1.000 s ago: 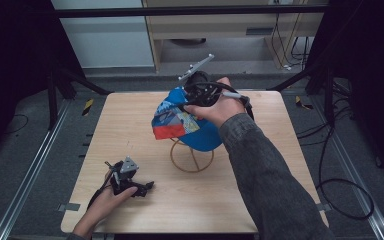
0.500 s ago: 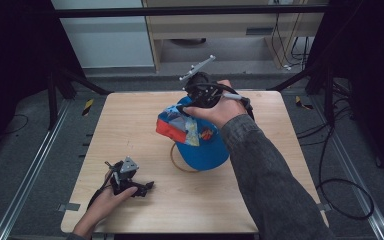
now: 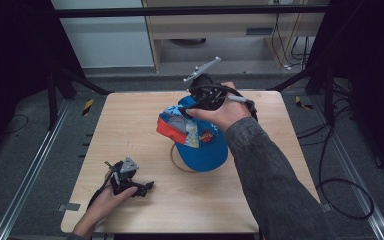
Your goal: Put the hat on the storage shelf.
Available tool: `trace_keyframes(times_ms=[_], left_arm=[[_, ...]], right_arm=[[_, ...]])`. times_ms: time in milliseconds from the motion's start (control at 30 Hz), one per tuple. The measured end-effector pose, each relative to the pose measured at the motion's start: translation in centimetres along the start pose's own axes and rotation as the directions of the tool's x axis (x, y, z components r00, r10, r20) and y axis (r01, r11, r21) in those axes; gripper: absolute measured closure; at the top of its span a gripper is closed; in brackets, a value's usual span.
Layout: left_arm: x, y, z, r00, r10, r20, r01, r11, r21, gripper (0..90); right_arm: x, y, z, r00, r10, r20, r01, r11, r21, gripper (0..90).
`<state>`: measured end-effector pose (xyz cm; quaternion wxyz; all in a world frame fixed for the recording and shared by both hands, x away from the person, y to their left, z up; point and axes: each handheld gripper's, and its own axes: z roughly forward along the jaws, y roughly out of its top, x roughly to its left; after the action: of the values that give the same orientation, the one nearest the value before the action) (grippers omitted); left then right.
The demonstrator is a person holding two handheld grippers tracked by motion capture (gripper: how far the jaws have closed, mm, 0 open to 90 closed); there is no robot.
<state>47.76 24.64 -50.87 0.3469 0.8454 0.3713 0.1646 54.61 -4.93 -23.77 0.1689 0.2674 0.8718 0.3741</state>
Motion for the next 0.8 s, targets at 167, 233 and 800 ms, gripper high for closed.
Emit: trace_keyframes(times_ms=[167, 233, 800], left_arm=[[0.0, 0.0, 0.0, 1.0, 0.0, 0.0, 0.0, 1.0, 0.0, 0.0], [0.0, 0.0, 0.0, 1.0, 0.0, 0.0, 0.0, 1.0, 0.0, 0.0], [0.0, 0.0, 0.0, 1.0, 0.0, 0.0, 0.0, 1.0, 0.0, 0.0]], right_arm=[[0.1, -0.2, -0.3, 1.0, -0.003, 0.0, 0.003, 1.0, -0.001, 39.5], [0.1, -0.4, -0.4, 1.0, 0.001, -0.002, -0.001, 1.0, -0.002, 39.3], [0.1, -1.4, -1.1, 0.9999, 0.013, -0.003, -0.013, 1.0, -0.012, 37.8]])
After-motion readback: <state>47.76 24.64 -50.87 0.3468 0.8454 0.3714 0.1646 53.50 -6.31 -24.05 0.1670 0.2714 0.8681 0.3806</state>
